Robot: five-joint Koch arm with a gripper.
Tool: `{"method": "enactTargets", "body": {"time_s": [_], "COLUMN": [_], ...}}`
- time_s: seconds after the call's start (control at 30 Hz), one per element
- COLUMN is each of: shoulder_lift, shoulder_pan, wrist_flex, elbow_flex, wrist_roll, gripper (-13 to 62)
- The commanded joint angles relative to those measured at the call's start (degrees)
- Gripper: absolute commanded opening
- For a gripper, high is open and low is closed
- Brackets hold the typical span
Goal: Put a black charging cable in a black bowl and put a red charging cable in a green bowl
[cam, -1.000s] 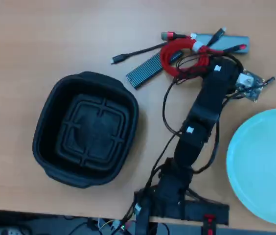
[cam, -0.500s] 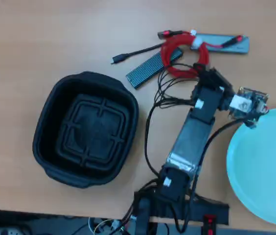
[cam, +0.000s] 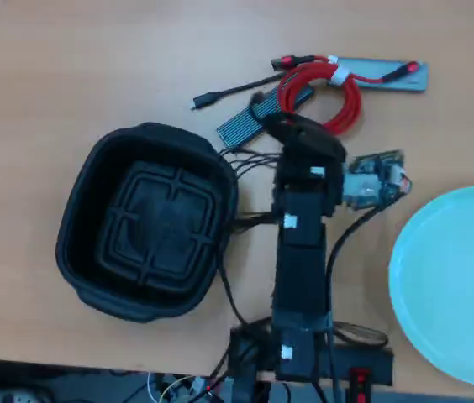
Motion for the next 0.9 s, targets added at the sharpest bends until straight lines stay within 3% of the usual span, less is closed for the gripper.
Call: {"method": "enactTargets", "body": {"time_s": [0.0, 0.33, 0.87], "shoulder_lift": [3.78, 3.96, 7.21], "shoulder_pan": [-4.66, -28.39, -54.32], "wrist_flex": [-2.64, -4.39, -9.40], "elbow_flex": [-2.99, -4.04, -3.78], "wrist_roll": [-0.18, 0.26, -0.09], "gripper": [-6.3, -6.2, -6.2]}}
